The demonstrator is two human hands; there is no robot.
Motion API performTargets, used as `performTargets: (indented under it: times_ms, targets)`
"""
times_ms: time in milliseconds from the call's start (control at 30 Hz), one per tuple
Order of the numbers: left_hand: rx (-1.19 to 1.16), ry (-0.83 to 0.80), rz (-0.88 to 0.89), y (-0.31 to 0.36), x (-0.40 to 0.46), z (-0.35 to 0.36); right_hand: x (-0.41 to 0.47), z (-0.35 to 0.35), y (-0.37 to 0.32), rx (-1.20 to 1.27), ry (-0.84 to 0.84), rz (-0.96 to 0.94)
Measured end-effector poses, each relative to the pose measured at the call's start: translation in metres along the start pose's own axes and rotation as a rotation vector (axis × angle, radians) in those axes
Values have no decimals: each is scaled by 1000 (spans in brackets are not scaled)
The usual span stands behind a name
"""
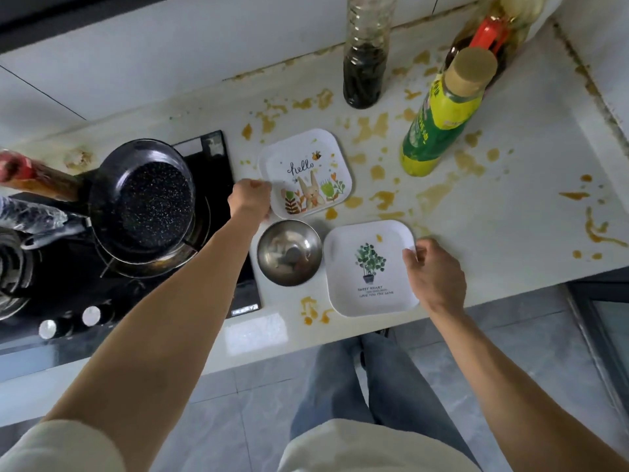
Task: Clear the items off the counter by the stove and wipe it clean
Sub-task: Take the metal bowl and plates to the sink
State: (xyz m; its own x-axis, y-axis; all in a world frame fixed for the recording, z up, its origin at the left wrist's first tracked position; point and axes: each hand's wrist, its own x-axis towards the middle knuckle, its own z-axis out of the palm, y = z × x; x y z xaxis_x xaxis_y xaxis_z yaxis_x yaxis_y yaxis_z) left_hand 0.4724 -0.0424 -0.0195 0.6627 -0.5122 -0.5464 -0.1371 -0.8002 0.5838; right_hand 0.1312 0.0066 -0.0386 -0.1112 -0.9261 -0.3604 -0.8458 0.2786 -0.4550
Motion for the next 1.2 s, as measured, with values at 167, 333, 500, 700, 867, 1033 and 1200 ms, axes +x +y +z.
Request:
performTargets:
  times_ms: [167,333,500,700,867,1033,1200]
  targets:
    - [95,31,14,0,9,12,2,2,2,-6,36,-13]
    - [139,99,46,0,8,19,4,1,5,6,16,-47]
    - [162,137,93,8,0,15,5,-5,7,60,-24,-46]
    - [101,159,237,29,-26,-2,9,-10,8,78,-88,-35]
    - [19,128,296,37,-72,-13,12,-13,12,35,-131,-82]
    - [28,88,320,11,-141,2,13,-20,14,72,-182,-88]
    - [26,-1,243,-42,-200,35,23,-33,13,69,-299,22]
